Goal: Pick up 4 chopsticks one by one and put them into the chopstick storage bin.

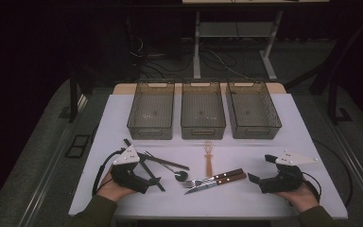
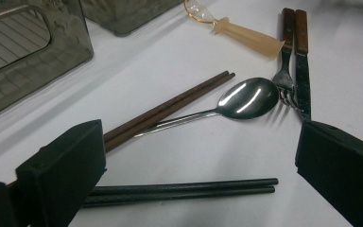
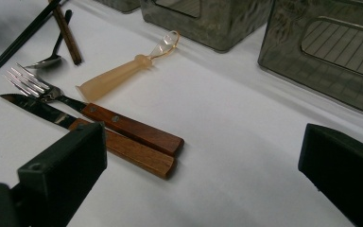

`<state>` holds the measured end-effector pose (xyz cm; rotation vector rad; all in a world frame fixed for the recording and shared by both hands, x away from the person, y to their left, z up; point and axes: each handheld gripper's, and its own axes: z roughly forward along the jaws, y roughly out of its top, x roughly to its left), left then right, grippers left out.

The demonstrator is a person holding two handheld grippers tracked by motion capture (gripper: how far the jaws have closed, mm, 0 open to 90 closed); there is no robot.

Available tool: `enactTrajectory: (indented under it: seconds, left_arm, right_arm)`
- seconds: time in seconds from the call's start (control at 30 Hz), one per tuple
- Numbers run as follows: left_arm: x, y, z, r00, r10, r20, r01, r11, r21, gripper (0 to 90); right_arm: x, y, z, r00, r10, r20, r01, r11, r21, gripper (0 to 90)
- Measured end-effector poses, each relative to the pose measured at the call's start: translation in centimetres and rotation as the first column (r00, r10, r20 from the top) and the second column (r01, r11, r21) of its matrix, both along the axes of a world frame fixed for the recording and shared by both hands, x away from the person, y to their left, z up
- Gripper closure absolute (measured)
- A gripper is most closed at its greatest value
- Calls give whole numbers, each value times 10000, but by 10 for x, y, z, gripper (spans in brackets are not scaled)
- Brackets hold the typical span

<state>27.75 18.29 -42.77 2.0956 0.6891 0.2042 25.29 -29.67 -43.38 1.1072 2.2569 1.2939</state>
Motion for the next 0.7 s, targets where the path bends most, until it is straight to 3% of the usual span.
enactTrajectory:
  seconds: [0.37, 0.53, 0.7]
  left_arm:
    - [3, -5, -2, 9996, 7, -300, 0, 9997, 243, 229]
    - [-3, -5, -2, 9994, -40, -336, 44, 9999, 110, 432]
    - [-2, -8, -1, 9978, -382, -541, 395, 9990, 232, 630]
  right_arm:
    - [2, -1, -1, 10000, -58, -54, 59, 9999, 109, 16]
    - [3, 1, 0, 10000, -57, -15, 58, 9999, 100, 16]
    - [1, 3, 0, 10000, -19, 25, 19, 10000, -29, 16]
